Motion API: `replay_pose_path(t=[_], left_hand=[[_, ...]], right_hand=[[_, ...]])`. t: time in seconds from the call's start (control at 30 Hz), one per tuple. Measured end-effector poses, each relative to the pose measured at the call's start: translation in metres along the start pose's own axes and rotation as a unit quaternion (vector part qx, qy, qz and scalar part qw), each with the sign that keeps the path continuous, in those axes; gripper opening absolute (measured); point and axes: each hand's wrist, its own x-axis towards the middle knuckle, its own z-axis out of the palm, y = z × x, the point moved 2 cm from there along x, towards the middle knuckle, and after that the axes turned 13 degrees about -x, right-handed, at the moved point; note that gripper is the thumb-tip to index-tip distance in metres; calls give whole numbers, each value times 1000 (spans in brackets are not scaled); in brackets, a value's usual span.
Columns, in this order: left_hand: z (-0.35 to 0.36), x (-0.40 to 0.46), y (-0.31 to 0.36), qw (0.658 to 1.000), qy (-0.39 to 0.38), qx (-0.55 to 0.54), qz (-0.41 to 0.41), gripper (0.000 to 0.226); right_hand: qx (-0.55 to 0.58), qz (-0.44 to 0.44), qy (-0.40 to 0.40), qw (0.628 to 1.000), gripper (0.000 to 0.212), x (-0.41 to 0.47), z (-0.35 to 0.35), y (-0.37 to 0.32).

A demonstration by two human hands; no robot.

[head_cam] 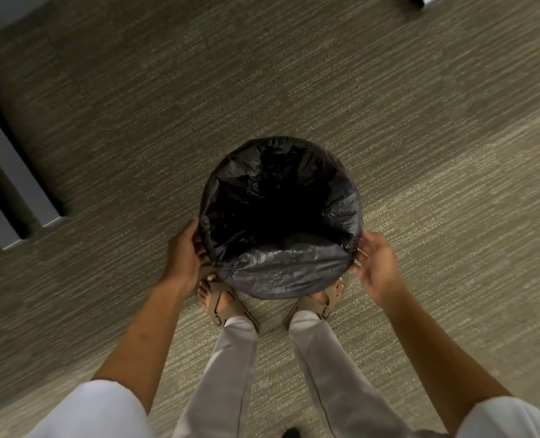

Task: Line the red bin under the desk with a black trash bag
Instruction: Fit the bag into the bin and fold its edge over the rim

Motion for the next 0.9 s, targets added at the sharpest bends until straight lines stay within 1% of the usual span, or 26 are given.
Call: replay_pose_path(t=[0.07, 0.13, 0.17, 0.23, 0.3, 0.33, 0.37, 0.4, 0.43, 0.47, 0.5, 0.53, 0.57, 0.6, 0.63, 0.7, 0.73, 0.77, 0.83, 0.9], left_hand=[[3, 0, -5, 1000, -16, -10, -11, 31], [8, 1, -7, 998, -31, -53, -29, 34], [11, 1, -7, 995, -31, -81, -41, 36], [15, 0, -7, 991, -28, -113, -60, 40], [18, -4, -6, 990, -15, -126, -56, 39], [20, -7, -5, 991, 11, -122, -48, 38], [20, -11, -6, 993, 52, -104, -38, 36], [18, -14, -8, 992, 102, -69, -25, 35], [14, -18, -12, 986, 163, -30, -8, 31], [9, -23, -19, 976, 216, -13, 3, 26], [4, -29, -27, 967, 252, -25, 3, 19], [2, -37, -37, 961, 271, -57, -6, 11], [0, -45, -48, 955, 282, -84, -24, 5], [-2, -52, -59, 953, 282, -99, -46, 9], [-3, -59, -70, 957, 261, -99, -74, 14], [-1, -70, -88, 972, 164, -99, -138, 18], [0, -74, -94, 973, 114, -104, -169, 20], [1, -76, -99, 971, 80, -112, -193, 23], [3, -74, -103, 967, 47, -121, -219, 27], [4, -69, -105, 970, 36, -102, -219, 25]], right_hand=[[-48, -41, 3, 998, 26, -5, 8, -2], [-75, -66, 22, 995, 19, -7, 13, -3], [-68, -68, 30, 995, 16, -7, 15, -3], [-12, -48, 17, 999, 18, -4, 17, -2], [28, -12, -11, 999, 32, -4, 18, -1], [37, 1, -27, 999, 42, -6, 17, -1], [56, 9, -40, 998, 48, -8, 16, 1], [78, 18, -37, 996, 51, -11, 14, 3], [104, 32, -16, 994, 49, -15, 12, 7], [123, 44, 20, 991, 42, -20, 10, 14], [130, 54, 64, 988, 30, -26, 8, 22], [115, 60, 107, 986, 19, -33, 7, 30], [78, 64, 140, 985, 16, -41, 7, 40], [31, 66, 152, 986, 21, -45, 7, 53], [-8, 68, 135, 988, 23, -49, 9, 65], [-50, 88, 66, 993, 12, -59, 16, 82], [-55, 101, 32, 993, 8, -62, 21, 87], [-49, 109, 6, 993, 10, -64, 26, 89], [-40, 114, -19, 993, 11, -62, 33, 91], [-52, 120, -16, 991, 12, -58, 35, 91]])
